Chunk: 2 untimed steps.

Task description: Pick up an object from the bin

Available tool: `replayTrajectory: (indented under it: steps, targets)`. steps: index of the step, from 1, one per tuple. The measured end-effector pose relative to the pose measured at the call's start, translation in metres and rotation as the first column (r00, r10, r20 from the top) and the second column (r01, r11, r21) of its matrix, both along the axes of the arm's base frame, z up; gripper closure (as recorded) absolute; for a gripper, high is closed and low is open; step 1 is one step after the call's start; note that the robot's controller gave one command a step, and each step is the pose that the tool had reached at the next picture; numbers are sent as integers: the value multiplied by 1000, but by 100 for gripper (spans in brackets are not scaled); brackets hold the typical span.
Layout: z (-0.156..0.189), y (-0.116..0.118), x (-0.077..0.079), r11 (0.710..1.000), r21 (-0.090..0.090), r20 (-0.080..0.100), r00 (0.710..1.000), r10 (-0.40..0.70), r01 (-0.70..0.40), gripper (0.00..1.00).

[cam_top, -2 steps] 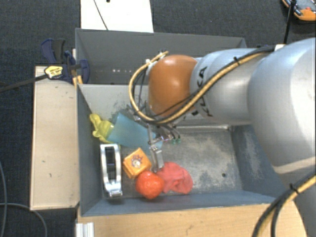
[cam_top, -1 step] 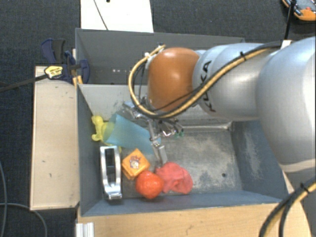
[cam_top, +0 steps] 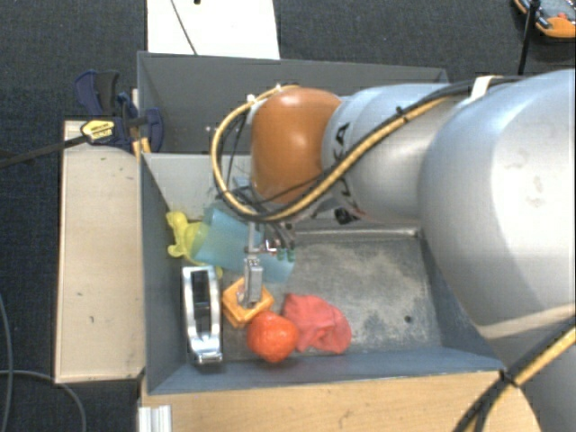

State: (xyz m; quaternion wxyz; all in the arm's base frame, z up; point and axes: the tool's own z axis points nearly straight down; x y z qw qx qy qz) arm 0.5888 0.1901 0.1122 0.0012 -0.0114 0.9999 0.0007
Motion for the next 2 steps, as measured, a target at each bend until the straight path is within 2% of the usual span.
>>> replayTrajectory:
  steps: [1,2]
  targets:
    - [-24,32,1,1000,1,1,1000,0,0,0]
    - [-32,11,-15,918,14,26,918,-396,395,100]
